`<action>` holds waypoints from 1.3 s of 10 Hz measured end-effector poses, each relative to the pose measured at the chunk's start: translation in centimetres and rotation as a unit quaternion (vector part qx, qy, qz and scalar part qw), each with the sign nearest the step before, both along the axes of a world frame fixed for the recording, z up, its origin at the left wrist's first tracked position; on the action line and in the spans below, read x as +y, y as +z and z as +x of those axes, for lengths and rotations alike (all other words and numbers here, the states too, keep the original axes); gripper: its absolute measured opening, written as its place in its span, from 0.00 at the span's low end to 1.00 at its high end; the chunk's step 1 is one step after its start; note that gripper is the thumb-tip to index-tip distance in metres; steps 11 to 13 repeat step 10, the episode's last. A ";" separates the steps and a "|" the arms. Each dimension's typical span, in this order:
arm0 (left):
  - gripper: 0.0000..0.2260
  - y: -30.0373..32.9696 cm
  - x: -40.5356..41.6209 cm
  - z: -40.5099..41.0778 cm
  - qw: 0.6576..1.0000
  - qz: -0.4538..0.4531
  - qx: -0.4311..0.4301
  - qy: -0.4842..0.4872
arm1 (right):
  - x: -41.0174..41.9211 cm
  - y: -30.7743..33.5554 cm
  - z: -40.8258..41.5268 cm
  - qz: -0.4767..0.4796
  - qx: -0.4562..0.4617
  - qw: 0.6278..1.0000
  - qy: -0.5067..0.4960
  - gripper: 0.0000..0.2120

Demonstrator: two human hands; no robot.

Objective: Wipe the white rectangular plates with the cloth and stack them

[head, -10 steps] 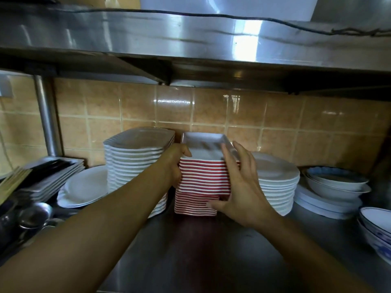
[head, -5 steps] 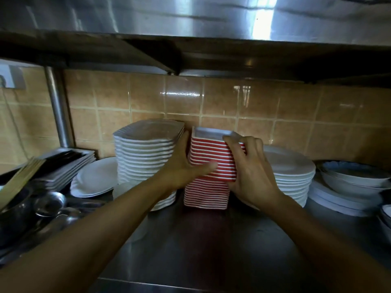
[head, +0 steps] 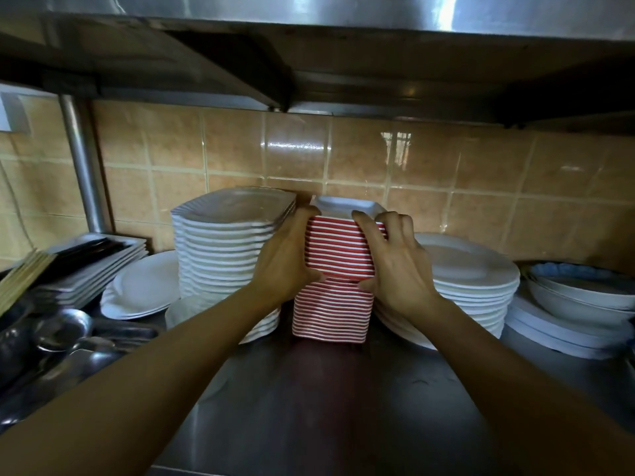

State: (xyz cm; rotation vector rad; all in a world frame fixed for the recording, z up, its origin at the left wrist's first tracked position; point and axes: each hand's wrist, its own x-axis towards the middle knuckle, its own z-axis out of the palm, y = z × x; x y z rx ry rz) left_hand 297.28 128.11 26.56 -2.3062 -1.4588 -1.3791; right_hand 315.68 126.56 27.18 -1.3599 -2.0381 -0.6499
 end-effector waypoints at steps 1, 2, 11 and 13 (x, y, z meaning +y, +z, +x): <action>0.42 -0.2 1.0 0.2 1.000 -0.001 0.000 0.004 | 1.1 0.0 0.3 -0.018 0.002 1.000 0.000 0.51; 0.42 -0.3 1.7 0.1 1.000 -0.014 0.002 0.005 | 1.9 0.1 0.5 -0.025 -0.006 1.000 0.010 0.50; 0.47 0.6 -1.2 -1.4 0.988 -0.097 -0.021 -0.121 | -1.7 -0.6 -0.9 -0.060 0.097 0.993 0.004 0.44; 0.47 0.6 -1.2 -1.4 0.988 -0.097 -0.021 -0.121 | -1.7 -0.6 -0.9 -0.060 0.097 0.993 0.004 0.44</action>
